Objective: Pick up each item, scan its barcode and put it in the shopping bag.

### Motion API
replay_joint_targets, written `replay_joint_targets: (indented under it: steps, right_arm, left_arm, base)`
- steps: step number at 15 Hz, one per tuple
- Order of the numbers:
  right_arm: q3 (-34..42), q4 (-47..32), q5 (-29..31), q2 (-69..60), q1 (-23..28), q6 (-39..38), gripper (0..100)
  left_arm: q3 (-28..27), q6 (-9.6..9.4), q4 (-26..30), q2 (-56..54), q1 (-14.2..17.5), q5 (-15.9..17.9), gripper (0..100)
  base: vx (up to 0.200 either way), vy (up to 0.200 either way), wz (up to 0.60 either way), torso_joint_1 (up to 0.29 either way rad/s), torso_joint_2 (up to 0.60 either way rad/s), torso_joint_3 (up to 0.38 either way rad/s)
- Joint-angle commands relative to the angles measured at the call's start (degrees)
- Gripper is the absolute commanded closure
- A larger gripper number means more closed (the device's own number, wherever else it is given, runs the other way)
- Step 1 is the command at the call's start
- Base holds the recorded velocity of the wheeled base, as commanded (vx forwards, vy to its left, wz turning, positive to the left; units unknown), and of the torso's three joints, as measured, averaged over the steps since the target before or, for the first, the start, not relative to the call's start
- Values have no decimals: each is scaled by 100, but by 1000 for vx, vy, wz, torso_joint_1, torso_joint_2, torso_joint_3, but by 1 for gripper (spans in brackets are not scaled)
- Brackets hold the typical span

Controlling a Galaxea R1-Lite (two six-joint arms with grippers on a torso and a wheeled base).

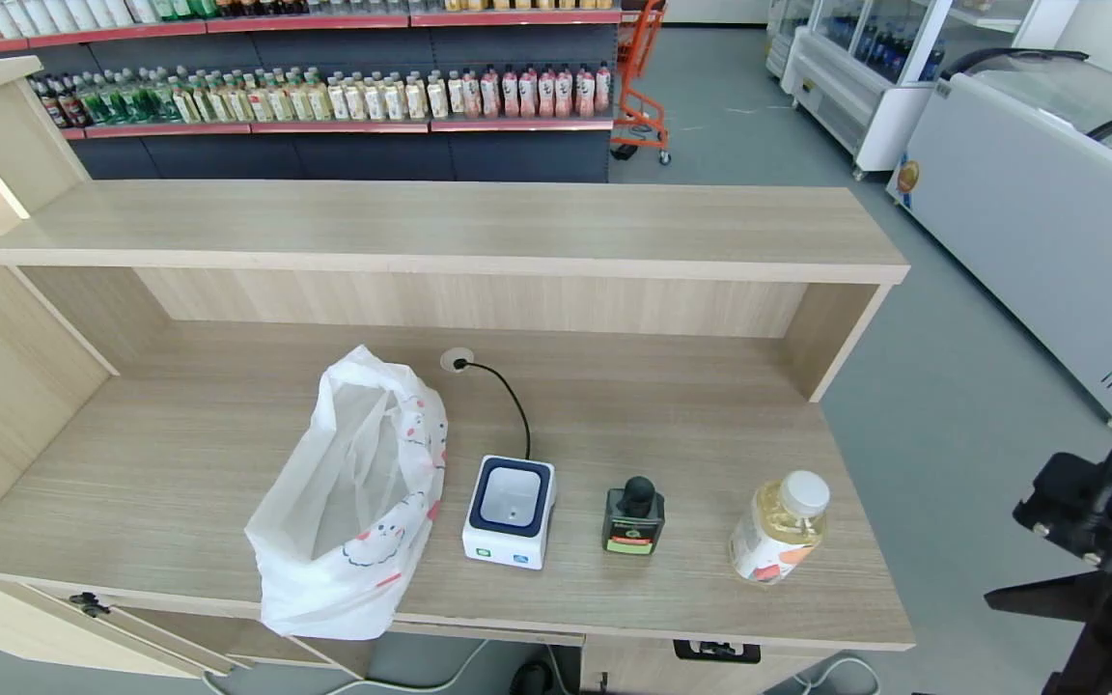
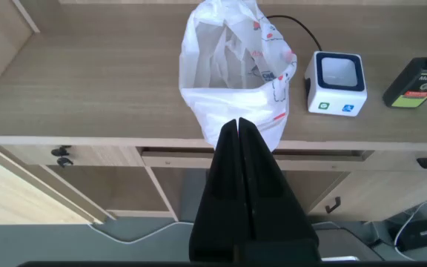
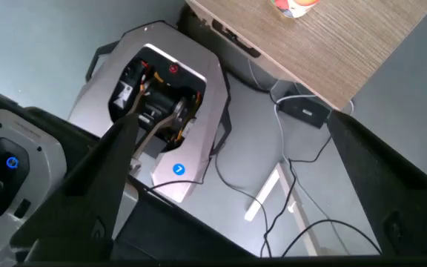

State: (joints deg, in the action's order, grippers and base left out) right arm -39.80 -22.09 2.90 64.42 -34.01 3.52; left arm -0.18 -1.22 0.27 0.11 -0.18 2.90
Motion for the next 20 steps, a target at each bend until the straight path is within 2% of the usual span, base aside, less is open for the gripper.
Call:
replay_joint_targets:
  steps: [1,5,12,15,20]
  right_arm:
    - [192,117,70,291,9,-1,0]
    - [289,1189,70,1231,9,8,0]
    - [640,2569,61,2181,0,17,0]
    - [737,3844,61,2936,0,17,0]
    - [728,5092,35,3912,-27,78,0]
  left_arm:
    - [1,-1,0,-2,1,0,100]
    - [1,-1,0,-2,1,0,100]
    - [1,-1,0,-2,1,9,100]
    - [1,-1,0,-2,1,0,100]
    - [1,-1,0,-2,1,9,100]
  base:
    - [0,0,0,0,0,0]
    - [0,0,0,0,0,0]
    - [0,0,0,0,0,0]
    - [0,0,0,0,0,0]
    - [0,0,0,0,0,0]
